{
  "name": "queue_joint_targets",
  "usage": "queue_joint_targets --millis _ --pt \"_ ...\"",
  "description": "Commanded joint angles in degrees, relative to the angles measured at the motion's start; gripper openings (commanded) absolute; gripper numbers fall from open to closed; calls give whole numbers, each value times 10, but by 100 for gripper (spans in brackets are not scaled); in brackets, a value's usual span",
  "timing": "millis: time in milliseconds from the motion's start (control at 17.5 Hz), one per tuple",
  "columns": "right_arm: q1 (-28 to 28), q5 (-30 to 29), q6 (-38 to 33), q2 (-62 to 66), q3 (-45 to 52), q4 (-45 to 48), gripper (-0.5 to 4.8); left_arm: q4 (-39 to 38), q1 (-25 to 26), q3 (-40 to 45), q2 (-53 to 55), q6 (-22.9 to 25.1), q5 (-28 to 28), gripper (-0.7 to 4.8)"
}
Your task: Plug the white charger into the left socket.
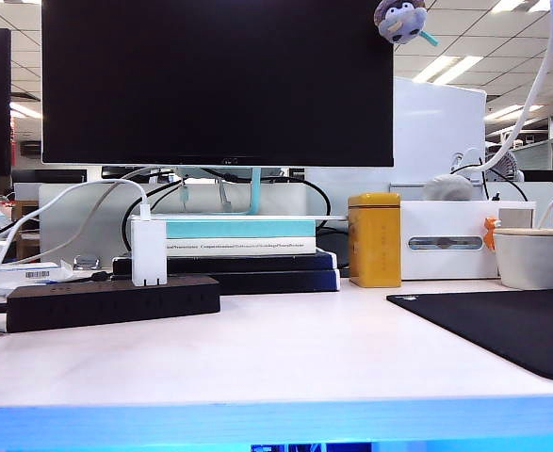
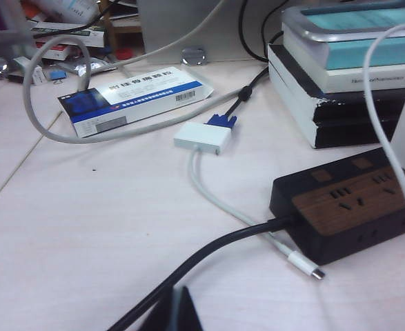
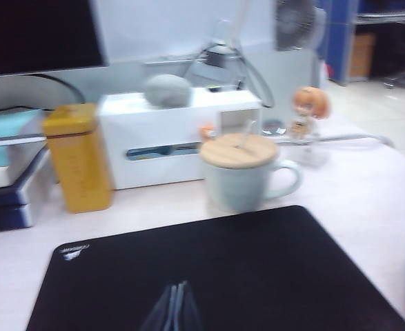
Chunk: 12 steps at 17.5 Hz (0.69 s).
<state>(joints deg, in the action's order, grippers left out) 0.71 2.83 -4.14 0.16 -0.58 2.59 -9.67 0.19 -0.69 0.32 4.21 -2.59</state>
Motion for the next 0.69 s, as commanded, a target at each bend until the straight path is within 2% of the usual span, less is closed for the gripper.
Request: queue_joint_targets --millis 57,171,686 --pt "1 -3 -2 0 5 -57 22 -1 0 1 -1 -1 0 -5" --pt "17 -2 -2 3 5 -124 22 -1 0 1 -1 -1 0 -5" --pt "25 0 -2 0 5 -120 22 -1 0 1 -1 -1 0 -5"
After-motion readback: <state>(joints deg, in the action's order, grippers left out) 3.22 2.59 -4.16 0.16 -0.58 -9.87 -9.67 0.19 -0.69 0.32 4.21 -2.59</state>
